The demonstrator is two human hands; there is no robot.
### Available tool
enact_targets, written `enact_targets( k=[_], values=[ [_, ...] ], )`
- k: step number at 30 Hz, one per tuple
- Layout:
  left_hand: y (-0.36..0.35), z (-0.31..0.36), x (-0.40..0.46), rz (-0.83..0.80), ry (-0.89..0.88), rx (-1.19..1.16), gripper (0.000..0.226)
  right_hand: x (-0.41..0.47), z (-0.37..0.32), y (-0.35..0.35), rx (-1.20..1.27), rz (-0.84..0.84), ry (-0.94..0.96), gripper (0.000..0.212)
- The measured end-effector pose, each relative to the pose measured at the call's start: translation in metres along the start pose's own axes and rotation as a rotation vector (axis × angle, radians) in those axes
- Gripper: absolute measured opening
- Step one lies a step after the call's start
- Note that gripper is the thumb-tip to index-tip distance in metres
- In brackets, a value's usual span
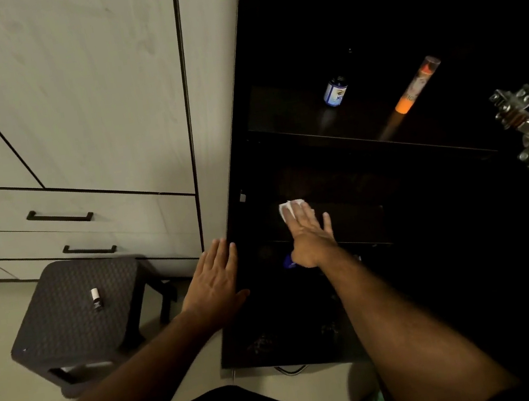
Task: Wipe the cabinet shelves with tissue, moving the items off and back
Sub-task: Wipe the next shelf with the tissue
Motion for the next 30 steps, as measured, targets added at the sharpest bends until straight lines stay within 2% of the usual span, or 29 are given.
enact_targets(
  k=[5, 9, 13, 20, 24, 27, 30],
  values=[
    [-0.003, 0.017, -0.004, -0.027, 0.050, 0.018, 0.090, -0.001, 0.074, 0.000, -0.007, -0.006, -0.211, 0.110],
    [-0.003, 0.037, 0.004, -0.047, 0.014, 0.016, 0.090, -0.011, 0.099, -0.009, 0.008, -0.014, -0.326, 0.110],
    [-0.003, 0.056, 0.019, -0.010, -0.062, -0.010, 0.090, -0.027, 0.088, -0.029, 0.007, 0.060, -0.311, 0.107],
    [0.006, 0.081, 0.047, 0.004, -0.163, 0.014, 0.089, -0.043, 0.085, -0.036, -0.047, 0.133, -0.125, 0.107],
    [0.015, 0.083, 0.057, 0.059, -0.205, -0.052, 0.088, -0.037, 0.110, -0.023, -0.203, 0.109, -0.202, 0.099],
    [0.020, 0.079, 0.060, 0.091, -0.231, -0.079, 0.086, -0.025, 0.127, -0.009, -0.348, 0.020, -0.274, 0.087],
    [0.018, 0.073, 0.063, 0.077, -0.248, -0.080, 0.085, -0.014, 0.135, -0.001, -0.390, -0.040, -0.324, 0.083]
  ],
)
Point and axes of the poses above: each hand's wrist, its own x-axis towards the middle knuckle, its own y-axis out of the back of the hand, z = x × y, the point moved 6 cm from there along x, towards the middle knuckle, and after that the axes turned 11 degrees about -y, right-handed, at the moved point
